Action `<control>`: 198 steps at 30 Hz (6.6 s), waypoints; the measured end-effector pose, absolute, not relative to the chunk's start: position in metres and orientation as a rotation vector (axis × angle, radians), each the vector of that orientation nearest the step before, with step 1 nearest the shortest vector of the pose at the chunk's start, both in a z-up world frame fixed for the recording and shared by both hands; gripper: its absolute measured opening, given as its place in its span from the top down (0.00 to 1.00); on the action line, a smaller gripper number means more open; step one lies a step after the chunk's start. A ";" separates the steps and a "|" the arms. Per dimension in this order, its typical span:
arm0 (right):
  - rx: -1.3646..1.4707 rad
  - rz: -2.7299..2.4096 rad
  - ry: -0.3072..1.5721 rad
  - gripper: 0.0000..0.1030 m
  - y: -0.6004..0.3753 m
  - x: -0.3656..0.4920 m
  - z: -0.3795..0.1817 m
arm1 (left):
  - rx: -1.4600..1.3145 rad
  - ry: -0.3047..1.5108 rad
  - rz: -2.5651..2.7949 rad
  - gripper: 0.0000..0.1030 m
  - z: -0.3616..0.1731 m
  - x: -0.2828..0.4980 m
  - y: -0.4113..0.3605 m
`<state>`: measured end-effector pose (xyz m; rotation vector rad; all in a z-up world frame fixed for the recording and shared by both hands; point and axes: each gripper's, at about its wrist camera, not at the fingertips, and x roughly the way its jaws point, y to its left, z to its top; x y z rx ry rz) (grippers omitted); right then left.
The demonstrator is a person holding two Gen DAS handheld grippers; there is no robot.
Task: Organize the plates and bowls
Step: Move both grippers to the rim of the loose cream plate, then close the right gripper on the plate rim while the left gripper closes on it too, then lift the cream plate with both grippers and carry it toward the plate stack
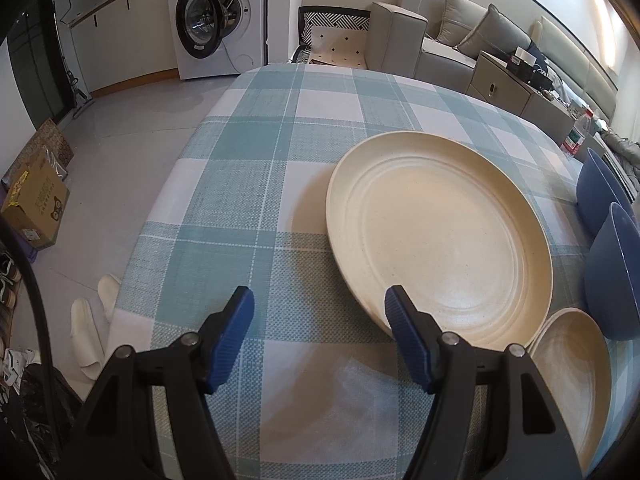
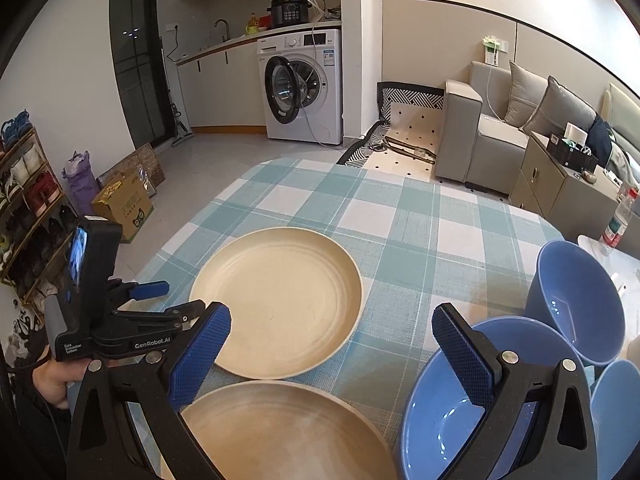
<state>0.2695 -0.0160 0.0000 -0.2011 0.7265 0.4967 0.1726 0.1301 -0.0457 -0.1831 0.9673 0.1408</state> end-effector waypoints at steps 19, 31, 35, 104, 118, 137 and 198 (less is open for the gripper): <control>-0.208 0.490 0.844 0.01 0.020 0.306 -0.034 | -0.238 0.957 0.178 0.31 -0.048 0.169 0.153; -0.232 0.486 0.891 0.02 0.036 0.322 -0.055 | -0.245 0.956 0.174 0.31 -0.049 0.168 0.157; -0.242 0.482 0.912 0.09 0.039 0.327 -0.061 | -0.247 0.957 0.173 0.30 -0.049 0.169 0.158; -0.303 0.468 0.916 0.73 0.039 0.322 -0.079 | -0.185 0.890 0.097 0.81 -0.043 0.166 0.135; -0.293 0.473 0.840 0.73 0.029 0.305 -0.053 | -0.166 0.826 0.092 0.81 -0.017 0.156 0.129; -0.237 0.463 0.753 0.73 -0.008 0.270 -0.015 | -0.112 0.747 0.058 0.81 0.017 0.138 0.100; -0.148 0.435 0.641 0.72 -0.094 0.132 0.002 | 0.013 0.695 -0.035 0.80 0.033 0.059 0.032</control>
